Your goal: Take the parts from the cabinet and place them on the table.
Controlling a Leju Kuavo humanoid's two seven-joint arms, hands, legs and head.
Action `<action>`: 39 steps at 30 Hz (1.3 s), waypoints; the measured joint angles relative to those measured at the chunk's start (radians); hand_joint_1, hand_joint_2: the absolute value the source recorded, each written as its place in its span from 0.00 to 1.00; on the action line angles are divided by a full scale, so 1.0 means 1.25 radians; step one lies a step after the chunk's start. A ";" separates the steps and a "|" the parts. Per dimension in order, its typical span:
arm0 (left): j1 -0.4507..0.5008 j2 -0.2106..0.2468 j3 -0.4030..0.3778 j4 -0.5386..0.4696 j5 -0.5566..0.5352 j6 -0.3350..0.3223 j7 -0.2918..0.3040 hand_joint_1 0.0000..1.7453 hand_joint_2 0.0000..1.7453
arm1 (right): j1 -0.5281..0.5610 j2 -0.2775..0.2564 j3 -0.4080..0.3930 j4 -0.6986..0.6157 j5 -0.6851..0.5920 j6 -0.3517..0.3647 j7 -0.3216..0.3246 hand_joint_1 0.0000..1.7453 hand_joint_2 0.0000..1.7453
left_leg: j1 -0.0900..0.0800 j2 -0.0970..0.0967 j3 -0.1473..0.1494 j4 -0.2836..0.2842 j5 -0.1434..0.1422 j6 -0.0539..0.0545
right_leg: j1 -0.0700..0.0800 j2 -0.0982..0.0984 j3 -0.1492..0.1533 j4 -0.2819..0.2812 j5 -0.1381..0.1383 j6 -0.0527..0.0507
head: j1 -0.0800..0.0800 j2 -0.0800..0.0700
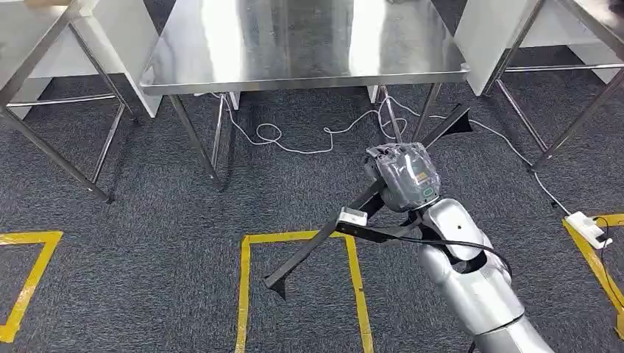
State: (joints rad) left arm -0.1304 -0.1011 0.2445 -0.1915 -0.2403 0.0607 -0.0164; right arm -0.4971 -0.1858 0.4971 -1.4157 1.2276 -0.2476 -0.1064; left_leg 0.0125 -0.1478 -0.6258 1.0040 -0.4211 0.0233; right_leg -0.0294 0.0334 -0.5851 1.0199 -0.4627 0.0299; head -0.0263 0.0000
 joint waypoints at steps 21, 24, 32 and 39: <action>-0.006 0.002 0.003 -0.002 0.007 0.014 -0.038 0.00 1.00 | -0.011 -0.004 -0.002 0.009 0.018 -0.018 0.014 1.00 1.00 | -0.019 0.123 0.060 -0.038 -0.022 0.042 | 0.016 -0.044 0.051 0.026 -0.026 0.005 | -0.009 -0.001; -0.002 0.000 0.003 -0.002 0.004 0.016 -0.031 0.00 1.00 | 0.002 -0.007 -0.001 0.016 0.021 -0.019 0.015 1.00 1.00 | -0.006 0.097 0.125 -0.036 -0.071 0.032 | -0.006 -0.028 -0.111 0.134 -0.152 0.018 | -0.003 0.000; -0.008 0.001 0.003 -0.001 0.002 0.021 -0.024 0.00 1.00 | -0.008 -0.002 -0.001 0.020 0.028 -0.018 0.018 1.00 1.00 | 0.000 0.104 0.101 0.087 -0.072 -0.007 | -0.015 -0.037 -0.065 -0.007 0.073 0.007 | -0.003 0.000; -0.007 0.002 0.003 -0.001 0.001 0.025 -0.023 0.00 1.00 | -0.006 0.002 0.001 0.021 0.031 -0.018 0.017 1.00 1.00 | 0.009 0.117 -0.073 0.203 -0.191 -0.025 | -0.016 -0.032 0.008 -0.007 0.010 -0.011 | -0.004 0.000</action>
State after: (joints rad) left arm -0.1393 -0.0992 0.2483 -0.1926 -0.2396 0.0923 -0.0454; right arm -0.5050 -0.1839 0.4982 -1.3890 1.2669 -0.2697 -0.0847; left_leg 0.0235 -0.0021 -0.7170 1.2576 -0.6601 -0.0082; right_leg -0.0489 -0.0072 -0.5757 1.0105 -0.4507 0.0157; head -0.0313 -0.0004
